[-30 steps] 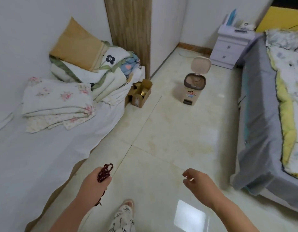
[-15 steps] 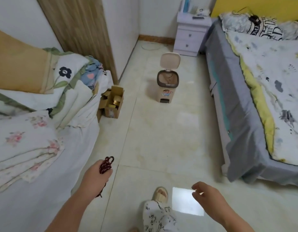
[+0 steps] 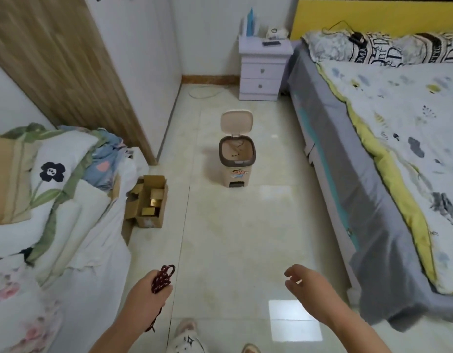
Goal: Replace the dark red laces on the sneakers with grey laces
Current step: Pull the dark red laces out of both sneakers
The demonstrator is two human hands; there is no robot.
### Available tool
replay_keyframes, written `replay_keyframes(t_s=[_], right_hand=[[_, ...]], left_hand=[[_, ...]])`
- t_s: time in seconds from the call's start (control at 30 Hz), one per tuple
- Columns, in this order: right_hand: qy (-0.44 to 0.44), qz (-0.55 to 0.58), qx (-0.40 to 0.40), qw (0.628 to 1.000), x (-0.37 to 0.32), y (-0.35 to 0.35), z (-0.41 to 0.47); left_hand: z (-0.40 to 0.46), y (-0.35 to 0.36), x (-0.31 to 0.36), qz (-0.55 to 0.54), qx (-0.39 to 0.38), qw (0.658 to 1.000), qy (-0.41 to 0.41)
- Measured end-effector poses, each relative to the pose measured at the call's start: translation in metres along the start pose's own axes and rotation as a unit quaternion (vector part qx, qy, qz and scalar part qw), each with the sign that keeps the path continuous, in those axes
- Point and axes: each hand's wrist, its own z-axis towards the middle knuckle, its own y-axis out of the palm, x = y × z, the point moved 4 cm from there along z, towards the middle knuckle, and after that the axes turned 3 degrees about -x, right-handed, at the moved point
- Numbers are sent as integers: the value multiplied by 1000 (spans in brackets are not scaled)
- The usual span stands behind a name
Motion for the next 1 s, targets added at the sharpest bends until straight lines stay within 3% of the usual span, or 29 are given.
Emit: replay_keyframes(t_s=[0.47, 0.77, 1.0], right_hand=[[46, 83, 16, 995, -141, -39, 164], [101, 80, 11, 992, -131, -110, 262], [121, 55, 6, 991, -116, -198, 359]], left_hand=[[240, -125, 148, 46, -50, 996, 64], [343, -88, 229, 67, -120, 989, 48], [434, -62, 320, 67, -114, 990, 44]])
